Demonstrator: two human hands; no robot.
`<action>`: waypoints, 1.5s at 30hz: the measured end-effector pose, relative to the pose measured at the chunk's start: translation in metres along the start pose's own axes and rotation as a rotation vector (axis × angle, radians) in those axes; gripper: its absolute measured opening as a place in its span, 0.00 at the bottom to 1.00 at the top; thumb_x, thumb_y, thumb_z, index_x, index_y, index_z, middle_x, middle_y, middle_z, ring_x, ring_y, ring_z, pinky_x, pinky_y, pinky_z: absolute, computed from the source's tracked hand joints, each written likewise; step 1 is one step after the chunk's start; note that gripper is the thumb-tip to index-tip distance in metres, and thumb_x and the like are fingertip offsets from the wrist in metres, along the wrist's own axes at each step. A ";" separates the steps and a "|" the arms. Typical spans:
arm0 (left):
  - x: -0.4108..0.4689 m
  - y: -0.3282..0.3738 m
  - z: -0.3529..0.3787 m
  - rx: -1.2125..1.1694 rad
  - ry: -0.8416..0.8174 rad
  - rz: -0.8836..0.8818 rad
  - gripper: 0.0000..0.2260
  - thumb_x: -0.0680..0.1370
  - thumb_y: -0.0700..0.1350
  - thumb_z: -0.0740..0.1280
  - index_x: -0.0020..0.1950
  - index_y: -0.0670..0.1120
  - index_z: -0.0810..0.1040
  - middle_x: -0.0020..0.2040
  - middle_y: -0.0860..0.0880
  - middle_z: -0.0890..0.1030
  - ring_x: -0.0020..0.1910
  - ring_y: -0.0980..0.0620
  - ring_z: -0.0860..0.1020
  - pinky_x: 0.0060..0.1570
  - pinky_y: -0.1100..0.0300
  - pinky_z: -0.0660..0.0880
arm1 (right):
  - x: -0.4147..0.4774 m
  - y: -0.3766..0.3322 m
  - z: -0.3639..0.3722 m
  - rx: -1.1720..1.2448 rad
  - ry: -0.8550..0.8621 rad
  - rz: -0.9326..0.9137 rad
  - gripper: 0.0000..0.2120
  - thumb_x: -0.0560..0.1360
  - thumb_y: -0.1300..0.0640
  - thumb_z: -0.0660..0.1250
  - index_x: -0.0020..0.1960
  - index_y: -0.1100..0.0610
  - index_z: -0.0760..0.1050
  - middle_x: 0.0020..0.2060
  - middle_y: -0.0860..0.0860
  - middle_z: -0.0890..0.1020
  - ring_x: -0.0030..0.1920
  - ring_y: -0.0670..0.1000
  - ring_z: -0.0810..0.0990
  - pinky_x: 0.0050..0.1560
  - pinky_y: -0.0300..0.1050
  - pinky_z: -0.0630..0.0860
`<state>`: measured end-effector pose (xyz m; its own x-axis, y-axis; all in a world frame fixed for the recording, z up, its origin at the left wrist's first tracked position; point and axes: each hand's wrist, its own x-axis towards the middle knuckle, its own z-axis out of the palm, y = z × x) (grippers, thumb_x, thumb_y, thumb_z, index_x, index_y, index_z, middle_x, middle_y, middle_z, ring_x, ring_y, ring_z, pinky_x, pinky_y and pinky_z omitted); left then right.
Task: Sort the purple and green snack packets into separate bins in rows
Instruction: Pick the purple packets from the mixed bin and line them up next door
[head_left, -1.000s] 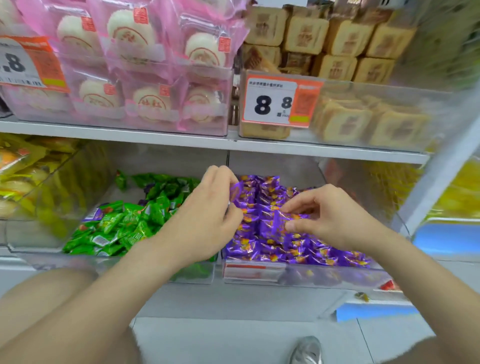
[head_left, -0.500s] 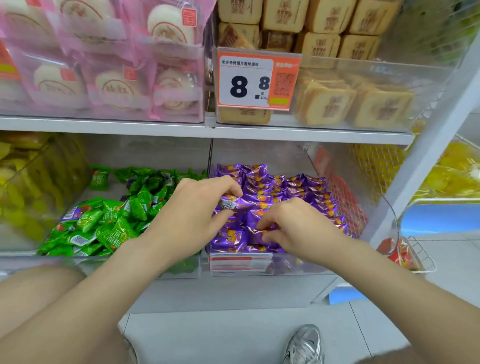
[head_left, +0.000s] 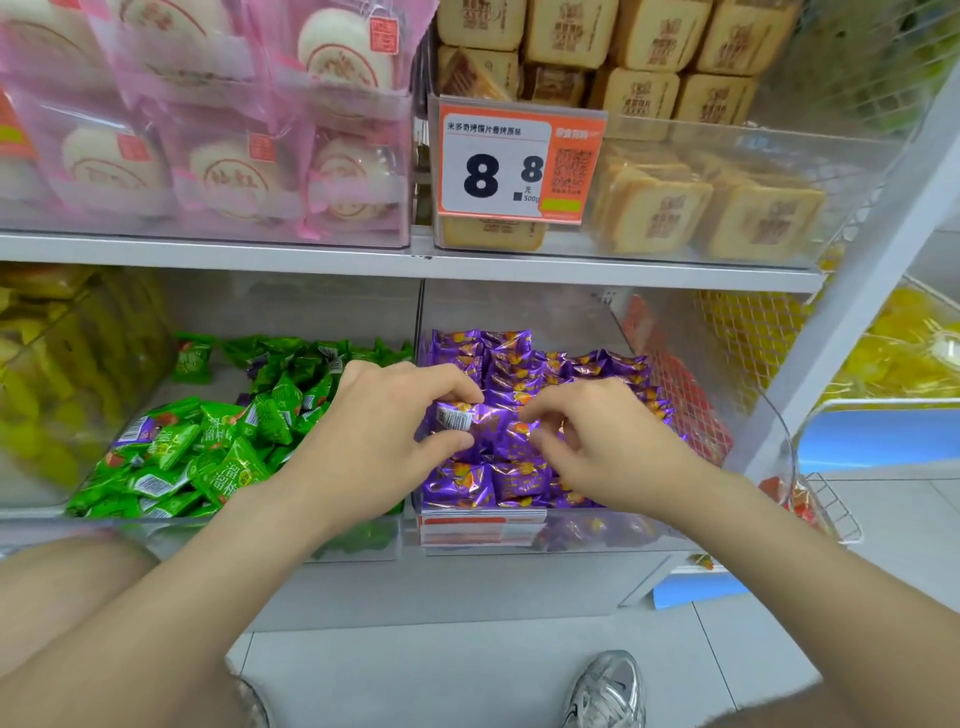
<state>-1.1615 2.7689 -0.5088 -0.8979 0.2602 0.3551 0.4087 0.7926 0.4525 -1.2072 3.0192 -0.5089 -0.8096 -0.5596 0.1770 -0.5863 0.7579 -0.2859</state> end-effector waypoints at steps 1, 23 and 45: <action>0.000 0.001 0.000 -0.033 0.000 -0.001 0.17 0.76 0.57 0.77 0.62 0.61 0.77 0.51 0.64 0.83 0.55 0.61 0.80 0.66 0.44 0.70 | -0.003 -0.004 -0.005 0.100 0.055 0.026 0.12 0.76 0.58 0.69 0.58 0.48 0.83 0.42 0.42 0.84 0.38 0.44 0.81 0.46 0.41 0.76; -0.002 0.013 0.008 0.145 0.071 0.146 0.12 0.83 0.62 0.61 0.54 0.60 0.82 0.54 0.62 0.75 0.56 0.54 0.70 0.55 0.51 0.63 | -0.016 -0.007 -0.029 0.381 -0.004 0.059 0.10 0.73 0.51 0.81 0.53 0.47 0.86 0.40 0.42 0.87 0.40 0.44 0.83 0.43 0.38 0.77; -0.007 0.001 0.003 0.114 0.100 0.003 0.05 0.80 0.49 0.70 0.51 0.59 0.83 0.50 0.61 0.78 0.57 0.52 0.68 0.55 0.46 0.70 | -0.008 0.002 -0.003 0.024 -0.245 -0.055 0.09 0.74 0.51 0.78 0.54 0.46 0.88 0.47 0.41 0.87 0.36 0.31 0.76 0.44 0.28 0.71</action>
<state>-1.1557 2.7697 -0.5136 -0.8737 0.2106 0.4386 0.3846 0.8511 0.3574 -1.2019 3.0264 -0.5078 -0.7442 -0.6668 -0.0394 -0.6265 0.7173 -0.3050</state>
